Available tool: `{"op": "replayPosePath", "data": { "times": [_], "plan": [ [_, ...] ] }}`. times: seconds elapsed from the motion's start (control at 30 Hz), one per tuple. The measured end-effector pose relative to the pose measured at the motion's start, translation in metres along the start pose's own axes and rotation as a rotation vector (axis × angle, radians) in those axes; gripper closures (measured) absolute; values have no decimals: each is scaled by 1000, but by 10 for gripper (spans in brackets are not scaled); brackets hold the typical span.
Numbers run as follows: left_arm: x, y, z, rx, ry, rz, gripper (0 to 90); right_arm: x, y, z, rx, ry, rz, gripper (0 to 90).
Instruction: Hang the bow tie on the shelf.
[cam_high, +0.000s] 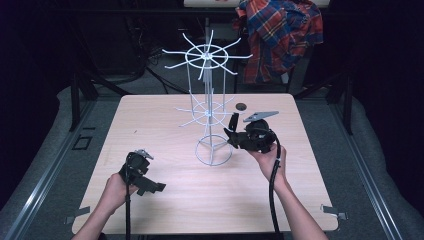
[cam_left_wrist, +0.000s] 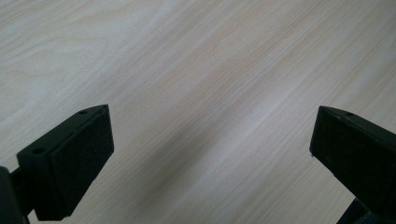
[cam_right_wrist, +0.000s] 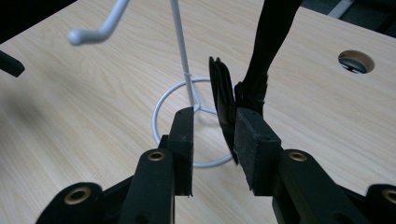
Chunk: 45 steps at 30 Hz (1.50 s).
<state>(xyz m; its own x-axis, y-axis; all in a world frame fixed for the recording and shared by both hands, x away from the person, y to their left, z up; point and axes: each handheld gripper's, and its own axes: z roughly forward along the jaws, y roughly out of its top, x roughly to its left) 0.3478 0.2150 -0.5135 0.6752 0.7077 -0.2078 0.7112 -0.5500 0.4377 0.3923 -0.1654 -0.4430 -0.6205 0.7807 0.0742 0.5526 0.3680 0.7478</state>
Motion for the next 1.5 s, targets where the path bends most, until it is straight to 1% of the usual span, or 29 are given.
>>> {"op": "replayPosePath", "data": {
  "times": [0.2,0.3,0.37,0.4,0.43,0.5,0.6,0.63,0.77,0.83,0.87,0.9,0.97,1.03,1.1,1.13,1.2,1.3,1.4,1.43,1.5],
  "plan": [
    [0,0,0,-1,0,0,0,-2,1,-5,-19,-25,4,669],
    [0,0,-1,-2,2,0,0,-4,1,-9,-12,-27,11,654],
    [0,0,-1,-4,3,-1,0,-6,1,-10,-11,-27,4,648],
    [0,0,-1,-5,3,-1,0,-6,0,-11,-12,-27,13,644],
    [0,0,-1,-4,3,-1,0,-7,0,-13,-4,-26,13,623],
    [1,0,-1,-4,3,-2,0,-7,-1,-14,-6,-28,13,614],
    [1,0,-1,-6,3,-2,0,-8,-2,-21,12,-34,10,548],
    [1,0,-1,-6,3,-2,0,-8,-2,-21,12,-34,10,548],
    [0,0,-1,-10,2,-4,0,-10,-3,-29,14,-46,18,445],
    [0,0,-2,-12,4,-1,0,-10,-4,-31,21,-44,20,428],
    [0,0,-2,-12,4,-1,0,-11,-4,-33,22,-47,23,407],
    [0,0,-2,-11,4,2,0,-11,-5,-35,28,-45,27,365],
    [0,0,-2,-11,3,2,0,-12,-6,-37,26,-47,22,363],
    [0,0,-2,-12,4,1,0,-12,-8,-40,38,-45,28,319],
    [0,0,-2,-16,5,0,0,-13,-10,-43,42,-50,27,302],
    [0,0,-3,-17,5,-1,0,-13,-11,-45,45,-51,26,263],
    [0,0,-3,-18,4,-1,0,-14,-13,-49,46,-59,24,253],
    [0,0,-3,-19,2,2,0,-16,-17,-55,54,-61,24,212],
    [0,0,-3,-20,2,-1,0,-18,-21,-60,69,-61,25,178],
    [0,0,-3,-21,1,-1,0,-18,-26,-62,78,-65,28,166],
    [0,0,-3,-22,1,1,0,-18,-30,-63,98,-76,19,156]
  ]
}}
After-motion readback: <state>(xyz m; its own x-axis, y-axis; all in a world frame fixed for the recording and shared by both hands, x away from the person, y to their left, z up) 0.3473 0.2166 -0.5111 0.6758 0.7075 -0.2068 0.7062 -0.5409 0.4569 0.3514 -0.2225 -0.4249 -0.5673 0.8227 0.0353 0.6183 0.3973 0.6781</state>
